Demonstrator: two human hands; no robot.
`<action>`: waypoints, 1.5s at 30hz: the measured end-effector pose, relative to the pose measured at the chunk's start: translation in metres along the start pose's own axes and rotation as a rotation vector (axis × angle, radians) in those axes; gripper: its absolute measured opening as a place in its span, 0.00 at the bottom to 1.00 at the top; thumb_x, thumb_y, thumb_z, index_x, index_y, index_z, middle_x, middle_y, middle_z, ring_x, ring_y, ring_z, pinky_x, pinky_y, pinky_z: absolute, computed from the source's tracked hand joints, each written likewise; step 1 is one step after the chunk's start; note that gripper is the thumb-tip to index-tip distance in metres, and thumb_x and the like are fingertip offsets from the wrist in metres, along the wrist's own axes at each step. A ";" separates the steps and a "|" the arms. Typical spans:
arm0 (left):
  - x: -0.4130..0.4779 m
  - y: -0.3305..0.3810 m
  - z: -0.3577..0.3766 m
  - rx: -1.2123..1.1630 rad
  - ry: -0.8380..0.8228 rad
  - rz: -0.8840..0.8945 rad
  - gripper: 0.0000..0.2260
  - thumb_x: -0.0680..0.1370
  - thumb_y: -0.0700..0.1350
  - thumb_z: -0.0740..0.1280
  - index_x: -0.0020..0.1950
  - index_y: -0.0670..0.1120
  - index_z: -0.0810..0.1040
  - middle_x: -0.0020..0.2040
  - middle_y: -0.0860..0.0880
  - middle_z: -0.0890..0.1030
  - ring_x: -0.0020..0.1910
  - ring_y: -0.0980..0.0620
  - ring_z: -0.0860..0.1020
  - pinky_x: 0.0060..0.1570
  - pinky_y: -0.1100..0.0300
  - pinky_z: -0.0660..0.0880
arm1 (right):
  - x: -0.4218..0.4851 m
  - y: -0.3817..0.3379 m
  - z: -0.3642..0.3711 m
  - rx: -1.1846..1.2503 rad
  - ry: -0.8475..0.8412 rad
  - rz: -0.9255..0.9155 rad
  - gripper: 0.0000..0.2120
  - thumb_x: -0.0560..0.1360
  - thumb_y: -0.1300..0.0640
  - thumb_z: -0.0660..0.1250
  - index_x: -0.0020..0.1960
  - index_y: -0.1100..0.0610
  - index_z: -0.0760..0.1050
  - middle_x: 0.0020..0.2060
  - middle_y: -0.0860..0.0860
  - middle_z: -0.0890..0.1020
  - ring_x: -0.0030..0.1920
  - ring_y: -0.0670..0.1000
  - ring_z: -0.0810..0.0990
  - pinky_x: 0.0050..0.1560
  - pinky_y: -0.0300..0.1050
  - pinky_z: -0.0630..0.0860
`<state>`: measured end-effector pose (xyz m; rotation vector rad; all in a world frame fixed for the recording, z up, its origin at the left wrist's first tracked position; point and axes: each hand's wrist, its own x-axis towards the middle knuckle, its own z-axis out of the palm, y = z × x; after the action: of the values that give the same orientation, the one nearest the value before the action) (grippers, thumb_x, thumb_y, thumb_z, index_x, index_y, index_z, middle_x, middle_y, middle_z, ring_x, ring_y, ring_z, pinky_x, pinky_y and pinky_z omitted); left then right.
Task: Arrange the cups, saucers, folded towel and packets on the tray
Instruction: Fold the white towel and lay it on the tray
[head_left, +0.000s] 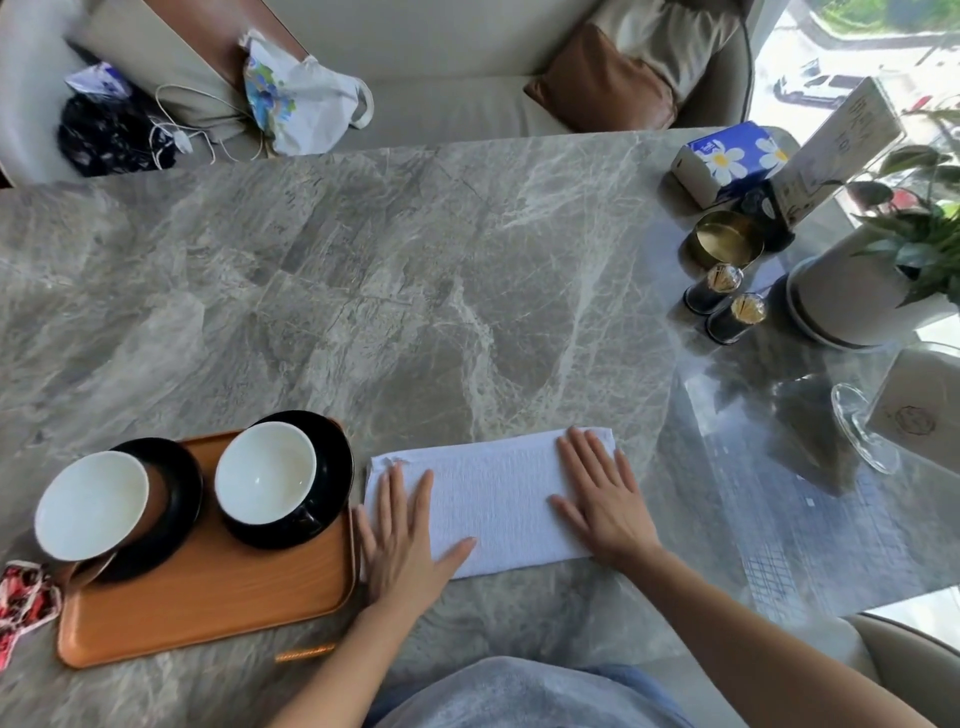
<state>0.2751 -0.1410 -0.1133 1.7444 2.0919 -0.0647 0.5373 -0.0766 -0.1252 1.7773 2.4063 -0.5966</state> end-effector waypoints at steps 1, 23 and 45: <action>0.002 0.002 0.001 -0.006 -0.020 0.002 0.42 0.67 0.72 0.54 0.76 0.54 0.50 0.77 0.45 0.42 0.76 0.48 0.40 0.70 0.37 0.41 | 0.000 0.006 -0.001 -0.006 -0.014 0.003 0.34 0.76 0.33 0.41 0.76 0.46 0.34 0.77 0.44 0.41 0.76 0.46 0.38 0.74 0.47 0.33; 0.063 0.053 -0.050 -0.218 0.031 0.353 0.21 0.76 0.44 0.62 0.68 0.46 0.64 0.69 0.48 0.67 0.67 0.48 0.65 0.65 0.56 0.62 | -0.010 0.014 -0.033 0.342 0.298 0.229 0.06 0.74 0.53 0.64 0.44 0.44 0.68 0.28 0.43 0.75 0.28 0.44 0.74 0.28 0.41 0.67; 0.128 0.154 -0.054 -0.395 -0.532 0.147 0.16 0.70 0.41 0.63 0.26 0.48 0.60 0.26 0.50 0.62 0.28 0.51 0.61 0.31 0.58 0.56 | -0.016 0.012 -0.038 1.129 0.294 0.799 0.07 0.71 0.60 0.67 0.48 0.57 0.79 0.35 0.52 0.81 0.33 0.49 0.78 0.37 0.45 0.75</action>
<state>0.3900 0.0268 -0.0732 1.4386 1.4753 -0.0598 0.5597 -0.0745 -0.0886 3.0793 1.1439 -1.8193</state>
